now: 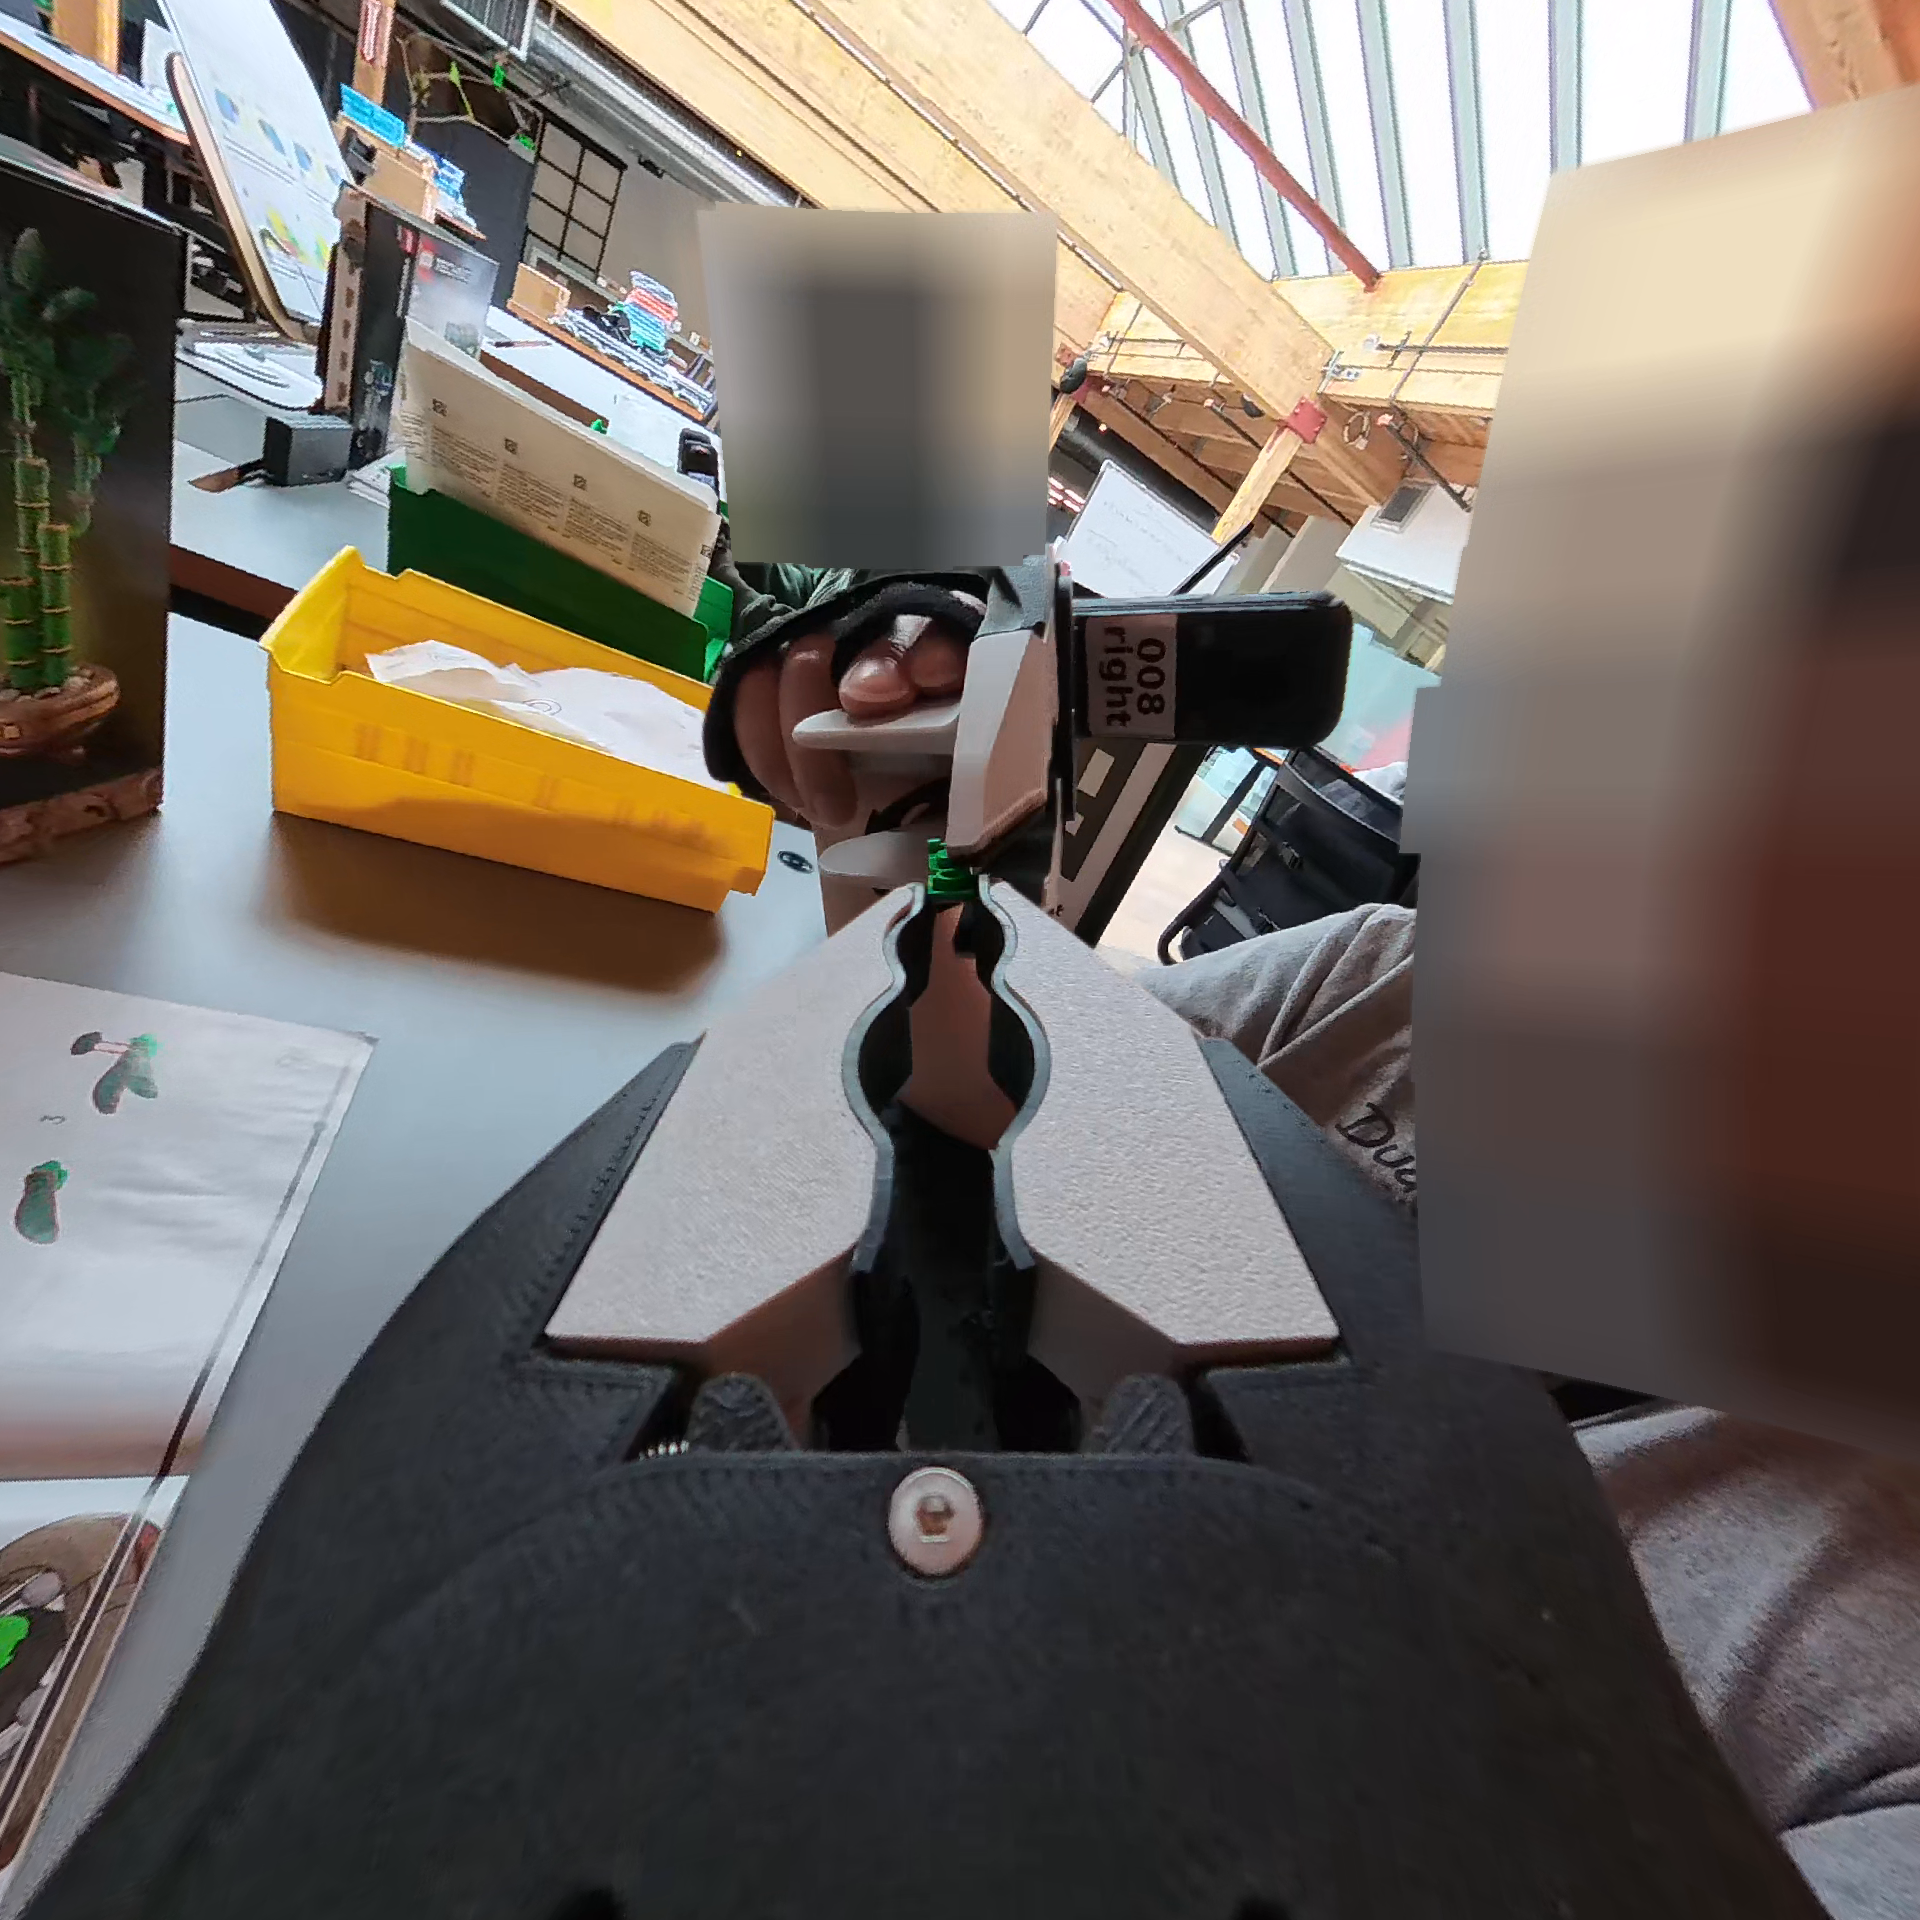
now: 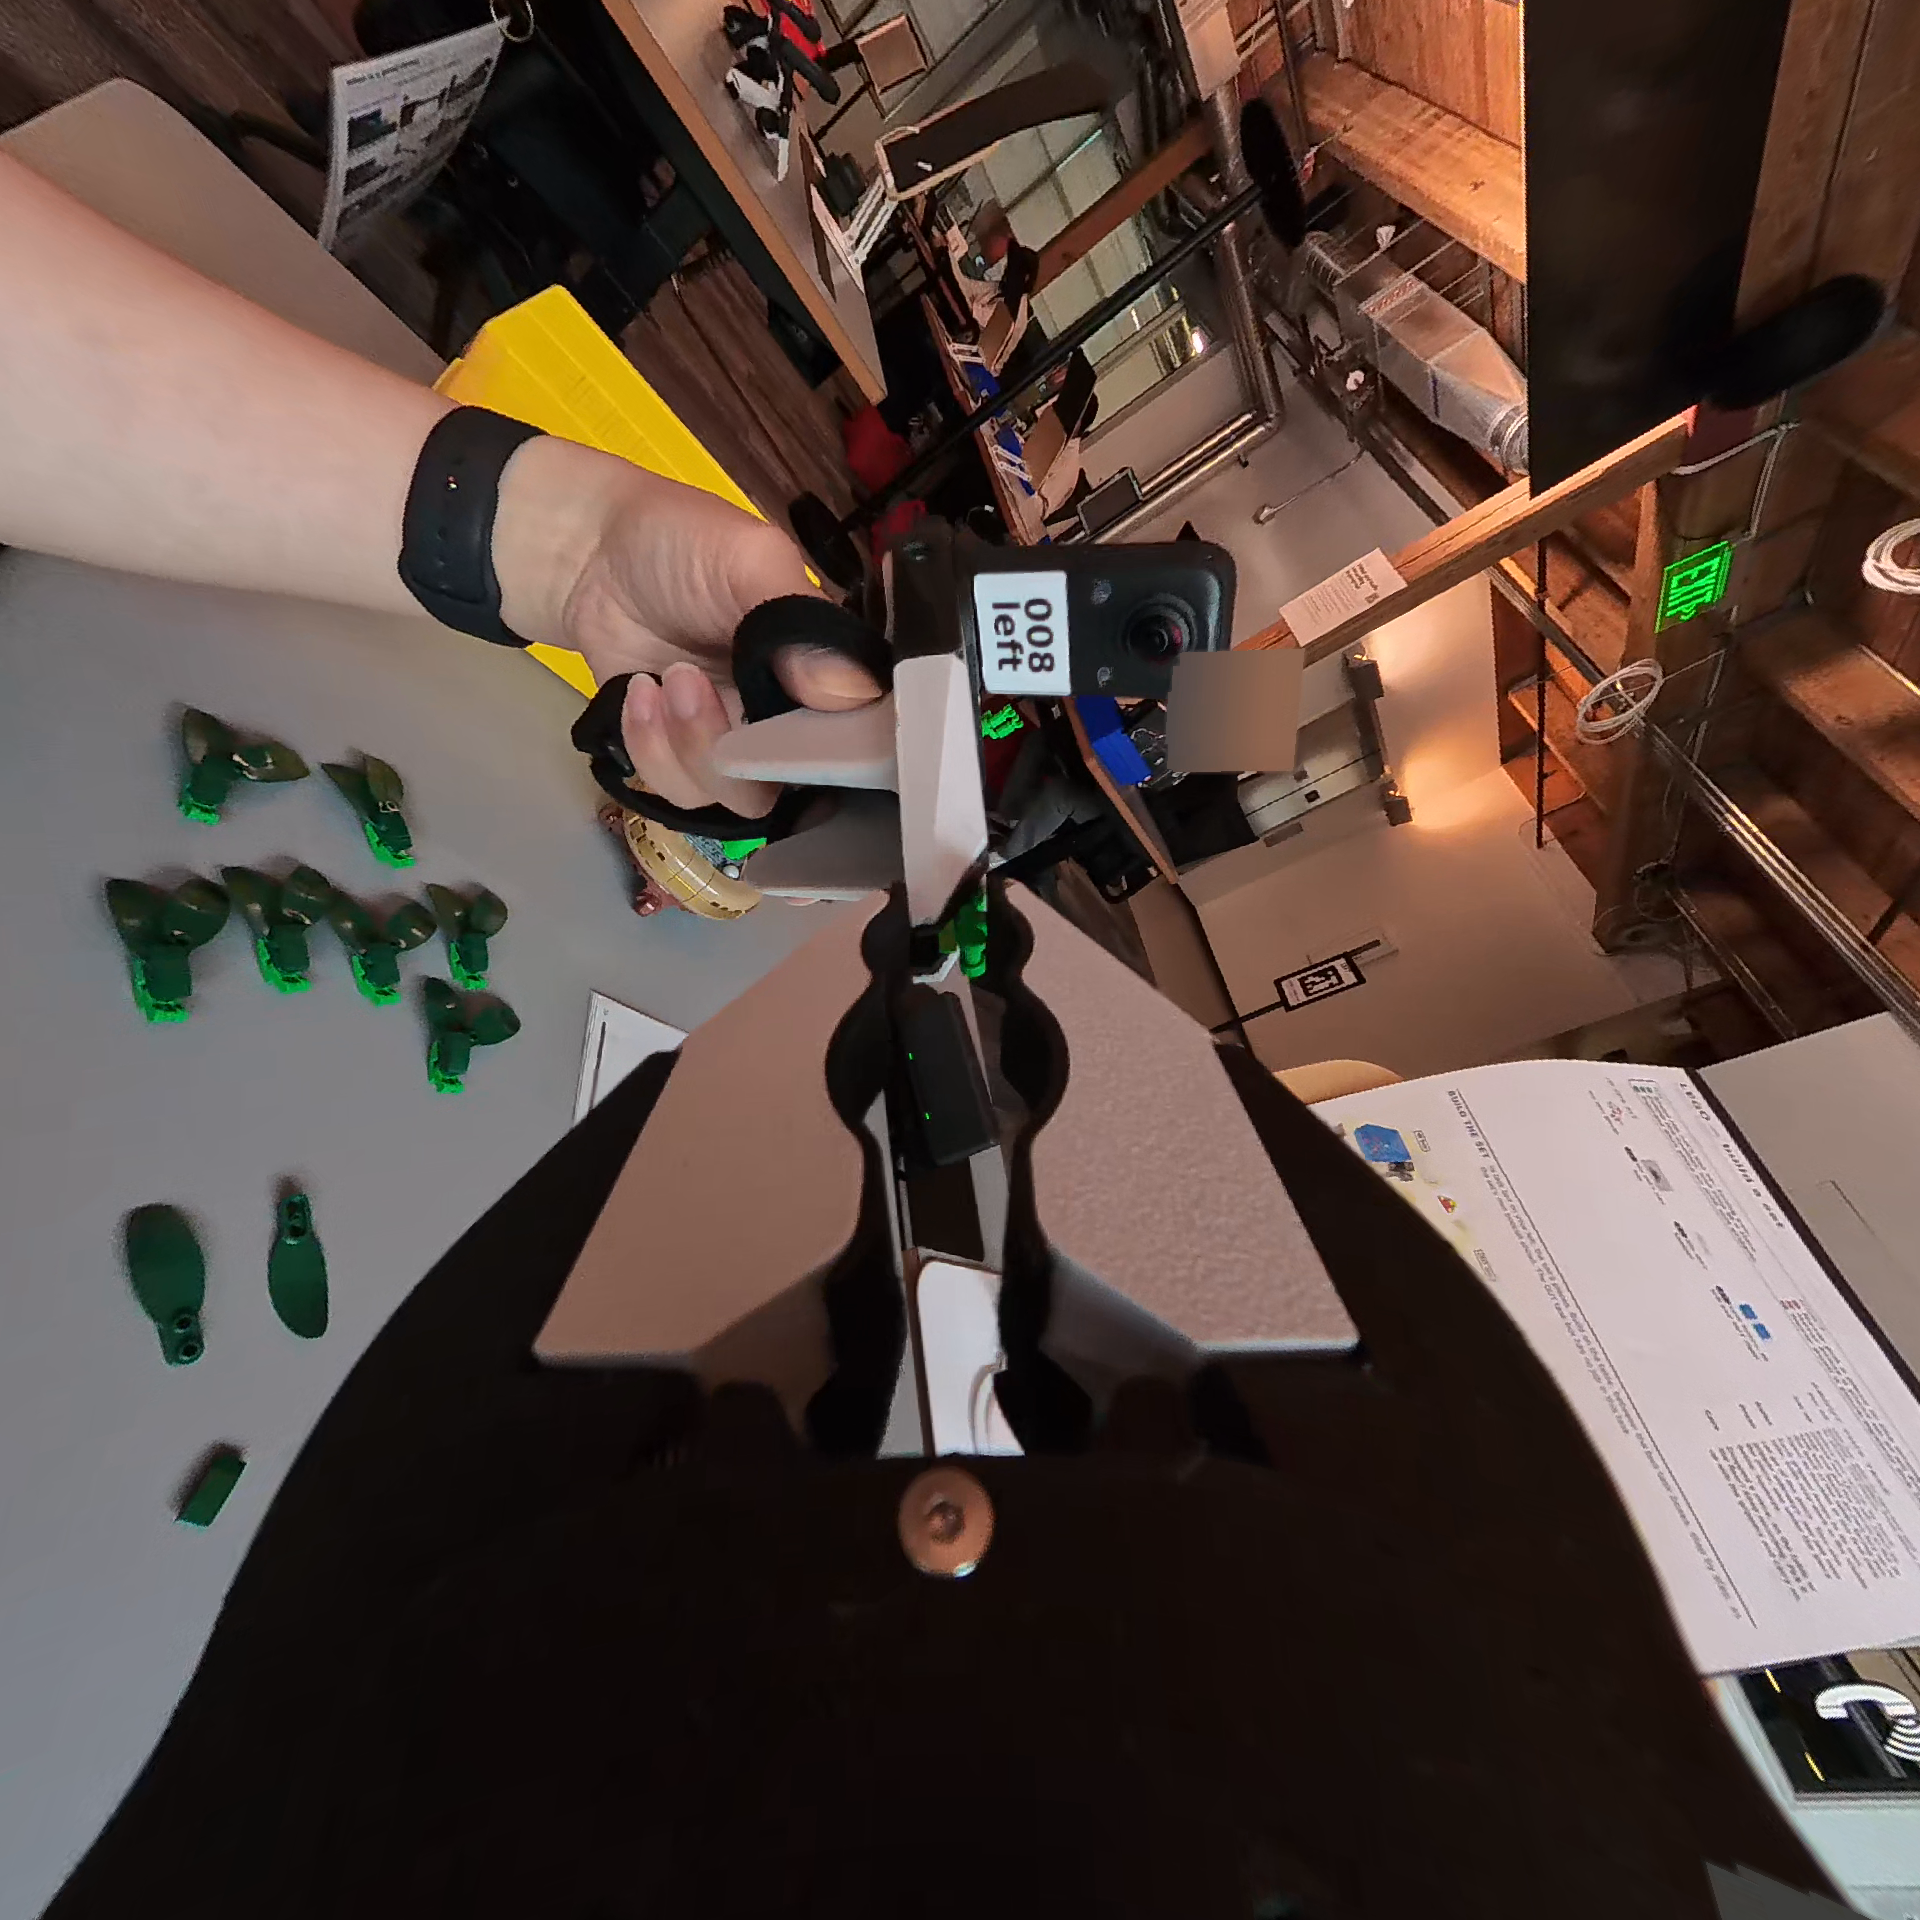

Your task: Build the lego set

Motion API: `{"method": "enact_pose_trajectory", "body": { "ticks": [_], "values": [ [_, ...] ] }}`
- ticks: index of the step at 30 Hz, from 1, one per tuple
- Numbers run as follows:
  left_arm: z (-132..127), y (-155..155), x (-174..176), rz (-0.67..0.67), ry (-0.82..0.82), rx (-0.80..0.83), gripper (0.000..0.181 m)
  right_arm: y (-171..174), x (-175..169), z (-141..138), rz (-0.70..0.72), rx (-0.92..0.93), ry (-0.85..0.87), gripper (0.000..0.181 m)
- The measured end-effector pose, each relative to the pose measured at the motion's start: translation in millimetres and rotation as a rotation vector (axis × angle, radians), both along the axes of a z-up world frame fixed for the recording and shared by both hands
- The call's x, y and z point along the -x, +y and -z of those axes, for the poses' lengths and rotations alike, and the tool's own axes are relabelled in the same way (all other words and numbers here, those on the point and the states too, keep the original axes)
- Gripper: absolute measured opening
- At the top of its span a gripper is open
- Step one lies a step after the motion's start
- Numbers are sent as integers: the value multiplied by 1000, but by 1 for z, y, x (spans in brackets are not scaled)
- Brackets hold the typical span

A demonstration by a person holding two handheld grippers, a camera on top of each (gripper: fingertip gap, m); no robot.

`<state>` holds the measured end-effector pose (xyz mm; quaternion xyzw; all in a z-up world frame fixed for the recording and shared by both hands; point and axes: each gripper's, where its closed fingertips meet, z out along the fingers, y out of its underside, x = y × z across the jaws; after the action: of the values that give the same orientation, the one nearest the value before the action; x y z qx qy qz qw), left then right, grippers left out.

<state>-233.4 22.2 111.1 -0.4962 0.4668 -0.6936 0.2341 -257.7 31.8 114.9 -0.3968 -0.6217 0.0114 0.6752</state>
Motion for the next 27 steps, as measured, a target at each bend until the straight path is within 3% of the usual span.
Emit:
{"method": "enact_pose_trajectory", "body": {
  "ticks": [5, 27],
  "values": [
    [-3, -5, 1, 35, -17, 15, 5, -2, -1, -1, -13, -12, 2, 12],
    [-11, 3, 5, -33, -58, -15, 6, 2, -1, -8, 1, -32, 52, 7]
  ]
}}
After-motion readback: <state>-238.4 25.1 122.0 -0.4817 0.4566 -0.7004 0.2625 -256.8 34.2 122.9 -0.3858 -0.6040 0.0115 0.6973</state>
